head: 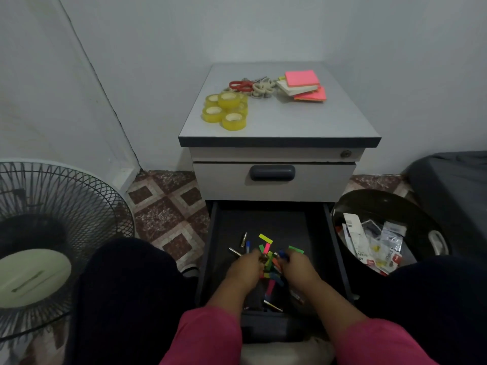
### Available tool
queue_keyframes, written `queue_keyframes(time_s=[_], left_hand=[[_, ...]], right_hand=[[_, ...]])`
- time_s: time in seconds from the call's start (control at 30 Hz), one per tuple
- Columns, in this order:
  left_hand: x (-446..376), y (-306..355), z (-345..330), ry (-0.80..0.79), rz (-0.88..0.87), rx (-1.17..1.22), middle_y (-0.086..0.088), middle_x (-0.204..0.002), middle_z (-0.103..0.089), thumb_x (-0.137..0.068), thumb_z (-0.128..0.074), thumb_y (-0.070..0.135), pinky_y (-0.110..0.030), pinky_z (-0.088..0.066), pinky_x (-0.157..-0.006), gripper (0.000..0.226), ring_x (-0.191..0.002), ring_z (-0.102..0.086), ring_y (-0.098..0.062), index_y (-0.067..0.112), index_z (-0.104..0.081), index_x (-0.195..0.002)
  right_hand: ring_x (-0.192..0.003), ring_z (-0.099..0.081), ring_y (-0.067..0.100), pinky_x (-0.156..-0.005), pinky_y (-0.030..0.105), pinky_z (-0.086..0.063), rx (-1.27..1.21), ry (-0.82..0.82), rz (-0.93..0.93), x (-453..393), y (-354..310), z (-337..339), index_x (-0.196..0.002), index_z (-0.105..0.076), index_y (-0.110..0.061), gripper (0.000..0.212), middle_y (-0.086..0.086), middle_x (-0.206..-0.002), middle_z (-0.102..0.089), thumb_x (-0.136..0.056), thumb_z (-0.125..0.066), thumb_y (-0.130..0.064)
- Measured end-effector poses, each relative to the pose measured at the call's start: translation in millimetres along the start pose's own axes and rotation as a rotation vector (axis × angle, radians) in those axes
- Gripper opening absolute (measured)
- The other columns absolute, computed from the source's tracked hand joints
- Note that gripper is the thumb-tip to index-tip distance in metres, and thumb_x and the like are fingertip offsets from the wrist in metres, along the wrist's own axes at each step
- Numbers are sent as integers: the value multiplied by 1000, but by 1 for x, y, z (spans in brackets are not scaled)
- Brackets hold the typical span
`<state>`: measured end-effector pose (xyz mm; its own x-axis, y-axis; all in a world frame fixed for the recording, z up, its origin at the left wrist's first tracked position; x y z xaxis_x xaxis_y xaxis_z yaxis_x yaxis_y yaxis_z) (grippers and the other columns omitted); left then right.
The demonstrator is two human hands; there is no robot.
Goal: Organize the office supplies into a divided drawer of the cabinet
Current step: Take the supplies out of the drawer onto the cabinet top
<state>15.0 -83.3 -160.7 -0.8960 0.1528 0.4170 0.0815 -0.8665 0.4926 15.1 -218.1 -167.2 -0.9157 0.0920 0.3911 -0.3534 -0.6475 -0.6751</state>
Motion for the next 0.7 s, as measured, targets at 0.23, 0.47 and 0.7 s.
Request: queue_keyframes(time_s=[0.23,0.47,0.7], left_hand=[[22,54,114,580,-190,432,-2,-103,-56,-95,-51,12,-22,-47,-77,23,-92,-56,-15,15,-63,-114],[63,126,231,1104,-359,119,-3,-93,-59,-98,-49,24,-28,-38,-68,21,-86,-49,-17,11,-62,-107],[18,166,271,937,-154,-325,-11,-107,-59,-95,-46,5,-30,-33,-72,17,-106,-47,-27,7,-59,-106]], right_hand=[[-82,-61,14,-69,27,-47,-334,313,259,24,-93,87,-114,-66,-14,23,1,-90,-66,-95,-57,-22],[-89,-57,8,-71,17,-43,-260,656,611,57,-202,183,-112,-65,-17,20,-3,-97,-62,-97,-53,-22],[-83,-54,26,-63,30,-32,241,700,443,-18,-252,212,-91,-61,-5,18,15,-99,-60,-95,-44,-8]])
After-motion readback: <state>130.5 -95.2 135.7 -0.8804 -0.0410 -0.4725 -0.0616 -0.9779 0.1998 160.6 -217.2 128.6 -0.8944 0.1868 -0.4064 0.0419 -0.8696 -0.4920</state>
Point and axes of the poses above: each hand's wrist, its own x-axis away from the middle knuckle, its own z-axis out of the back of the hand, y = z × x, the point moved 8 cm from there along -x, towards the middle knuckle
